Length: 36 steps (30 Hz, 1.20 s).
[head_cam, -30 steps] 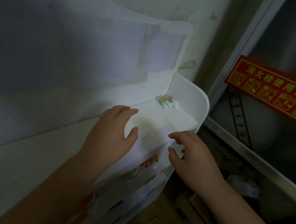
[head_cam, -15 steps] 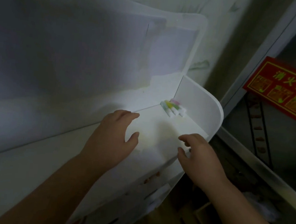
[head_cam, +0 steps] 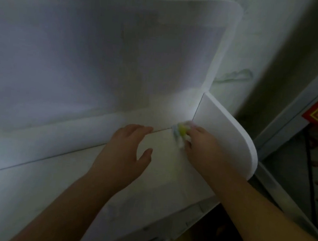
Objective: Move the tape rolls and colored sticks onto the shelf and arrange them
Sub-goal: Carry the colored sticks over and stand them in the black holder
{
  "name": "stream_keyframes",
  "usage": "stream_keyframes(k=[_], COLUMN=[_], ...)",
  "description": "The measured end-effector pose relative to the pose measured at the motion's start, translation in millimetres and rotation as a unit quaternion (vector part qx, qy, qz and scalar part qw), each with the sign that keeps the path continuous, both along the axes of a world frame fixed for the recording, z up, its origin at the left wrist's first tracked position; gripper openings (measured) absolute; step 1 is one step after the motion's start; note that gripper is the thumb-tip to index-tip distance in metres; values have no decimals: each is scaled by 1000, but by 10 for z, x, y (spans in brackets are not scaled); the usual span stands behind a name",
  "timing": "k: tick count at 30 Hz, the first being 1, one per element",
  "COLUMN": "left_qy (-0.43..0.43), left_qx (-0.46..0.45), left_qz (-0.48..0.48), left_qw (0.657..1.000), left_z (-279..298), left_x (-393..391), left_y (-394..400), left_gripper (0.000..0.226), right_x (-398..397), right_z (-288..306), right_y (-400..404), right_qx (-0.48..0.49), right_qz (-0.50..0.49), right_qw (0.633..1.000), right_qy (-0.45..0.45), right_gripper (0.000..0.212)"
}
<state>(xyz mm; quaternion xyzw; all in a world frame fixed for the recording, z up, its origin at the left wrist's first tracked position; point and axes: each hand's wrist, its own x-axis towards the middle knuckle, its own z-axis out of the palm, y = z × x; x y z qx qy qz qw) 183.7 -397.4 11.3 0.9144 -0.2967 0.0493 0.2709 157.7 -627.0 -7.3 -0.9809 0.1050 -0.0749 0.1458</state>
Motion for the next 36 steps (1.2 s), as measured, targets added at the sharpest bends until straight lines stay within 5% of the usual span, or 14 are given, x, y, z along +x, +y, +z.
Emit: stream_keyframes(k=[6,19,27,32,36], left_qy=[-4,-9,70,58,51], left_qx=[25,65,114,122,147], left_qz=[47,86,75,92,111], left_qw=[999,994,988,986,982], left_z=[29,169,87,-65,-188], left_x=[-33,-40,148,374,513], left_y=[-182,-373,-697,-1197,-1395], left_gripper=[54,53,55,38,24], right_x=[299,406,-118,-551,-753], right_z=[-24,76,234,215,265], right_y=[-94,-68,-275,-322,-293], right_qx=[-110,-72,-20,80,108], right_qz=[46,50,24,21,29], right_qw=[990,988,999,995,991], right_qy=[70,128,-14,-61,-76], right_gripper=[27,25,15,64,69])
